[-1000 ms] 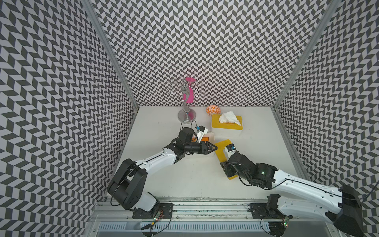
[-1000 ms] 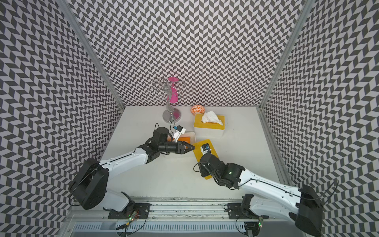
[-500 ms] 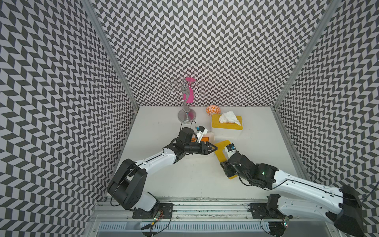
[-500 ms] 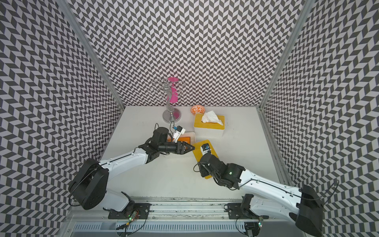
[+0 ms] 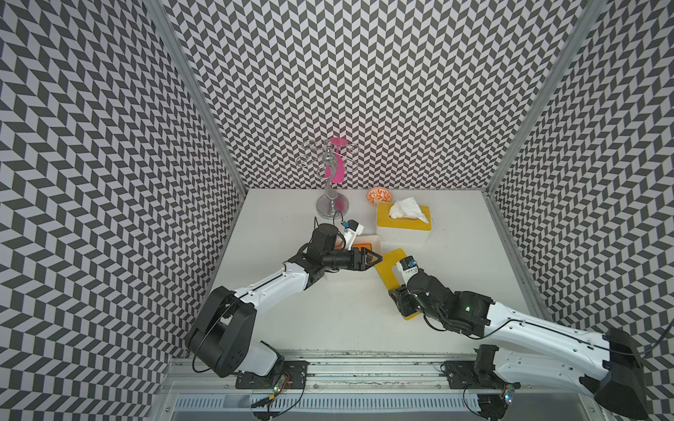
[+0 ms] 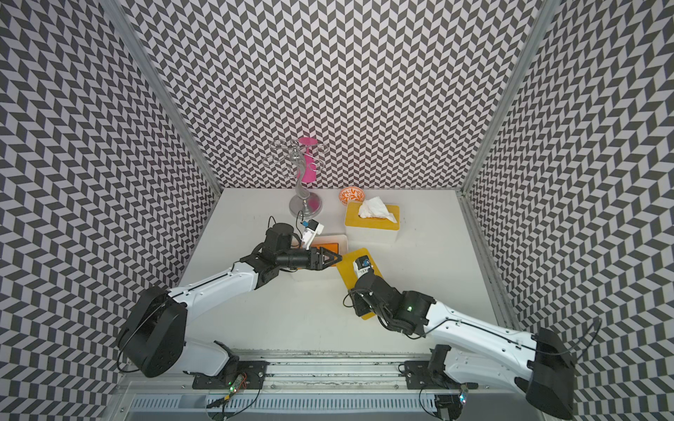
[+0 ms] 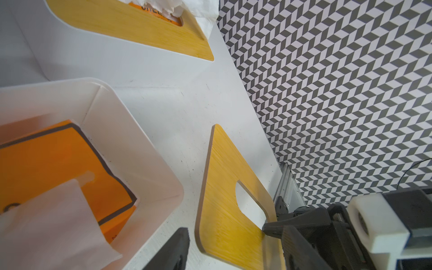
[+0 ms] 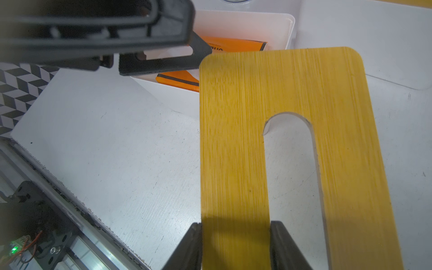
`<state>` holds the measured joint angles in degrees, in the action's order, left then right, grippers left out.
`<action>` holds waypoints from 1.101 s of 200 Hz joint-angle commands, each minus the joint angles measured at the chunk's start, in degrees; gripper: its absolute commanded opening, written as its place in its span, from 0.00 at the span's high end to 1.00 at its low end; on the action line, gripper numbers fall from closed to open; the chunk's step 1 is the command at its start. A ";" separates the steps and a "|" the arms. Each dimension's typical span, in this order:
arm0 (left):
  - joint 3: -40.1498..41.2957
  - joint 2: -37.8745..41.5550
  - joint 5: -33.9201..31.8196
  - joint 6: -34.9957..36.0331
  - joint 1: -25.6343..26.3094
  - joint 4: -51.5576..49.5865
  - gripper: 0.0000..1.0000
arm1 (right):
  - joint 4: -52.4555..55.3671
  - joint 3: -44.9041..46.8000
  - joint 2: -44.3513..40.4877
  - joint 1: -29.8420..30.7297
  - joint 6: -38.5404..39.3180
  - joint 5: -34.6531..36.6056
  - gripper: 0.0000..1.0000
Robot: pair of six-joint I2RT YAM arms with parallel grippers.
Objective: Put the tissue paper into the tissue box
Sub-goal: Pick up the box lid from the center of the board.
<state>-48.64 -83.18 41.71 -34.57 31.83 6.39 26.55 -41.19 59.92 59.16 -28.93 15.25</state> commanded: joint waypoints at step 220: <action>3.14 -2.90 6.28 -6.92 1.19 9.92 1.00 | -4.57 -1.61 -2.13 1.73 1.17 1.92 0.81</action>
<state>-46.59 -86.65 47.31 -40.03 32.86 12.23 25.65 -41.25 59.16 60.60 -28.32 16.27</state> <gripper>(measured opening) 0.076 0.219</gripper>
